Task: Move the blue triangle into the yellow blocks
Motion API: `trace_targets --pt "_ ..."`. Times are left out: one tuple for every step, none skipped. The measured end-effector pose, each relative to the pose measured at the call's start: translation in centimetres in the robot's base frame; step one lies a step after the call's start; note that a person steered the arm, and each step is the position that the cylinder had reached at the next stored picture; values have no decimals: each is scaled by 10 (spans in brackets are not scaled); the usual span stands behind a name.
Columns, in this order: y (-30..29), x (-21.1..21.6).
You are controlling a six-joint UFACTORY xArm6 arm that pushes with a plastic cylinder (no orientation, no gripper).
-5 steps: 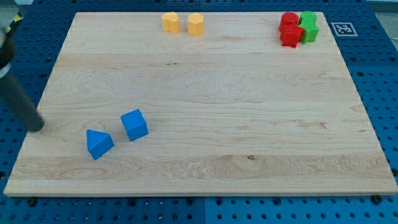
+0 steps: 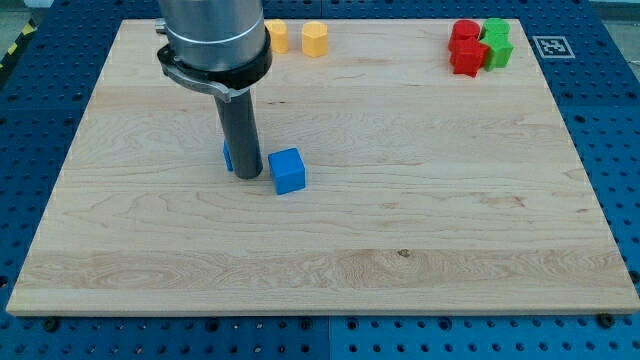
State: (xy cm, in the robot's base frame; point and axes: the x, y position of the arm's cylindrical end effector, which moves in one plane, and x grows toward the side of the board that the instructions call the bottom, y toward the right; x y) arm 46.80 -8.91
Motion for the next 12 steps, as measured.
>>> trace_targets --pt "2 -17" --pt "30 -77" --pt "25 -78" --pt "6 -78" --pt "-28 -114" --pt "-85 -114" --pt "-112 -80" --pt "-99 -42" --pt "-40 -60" --pt "11 -117" --pt "0 -109" --pt "-44 -97"
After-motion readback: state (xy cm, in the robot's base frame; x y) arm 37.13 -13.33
